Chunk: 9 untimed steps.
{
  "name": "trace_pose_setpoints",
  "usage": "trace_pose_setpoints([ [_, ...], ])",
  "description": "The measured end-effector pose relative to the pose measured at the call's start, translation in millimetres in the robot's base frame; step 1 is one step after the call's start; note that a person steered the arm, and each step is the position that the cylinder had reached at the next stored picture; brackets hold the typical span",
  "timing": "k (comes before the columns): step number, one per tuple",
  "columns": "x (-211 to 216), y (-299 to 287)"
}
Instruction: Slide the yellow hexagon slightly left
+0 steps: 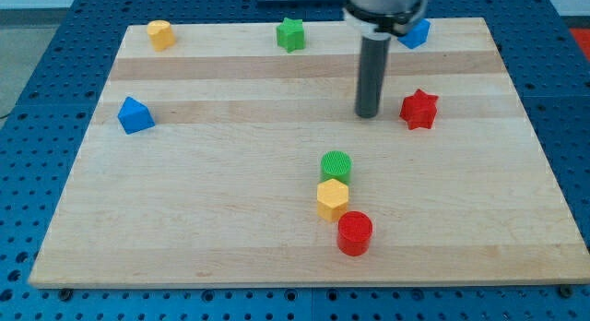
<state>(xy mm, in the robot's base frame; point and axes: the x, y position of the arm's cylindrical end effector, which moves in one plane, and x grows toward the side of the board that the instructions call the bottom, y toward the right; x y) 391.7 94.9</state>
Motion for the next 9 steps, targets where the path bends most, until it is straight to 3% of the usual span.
trace_pose_setpoints([
  [2,0,45],
  [6,0,18],
  [7,13,18],
  [9,105,36],
])
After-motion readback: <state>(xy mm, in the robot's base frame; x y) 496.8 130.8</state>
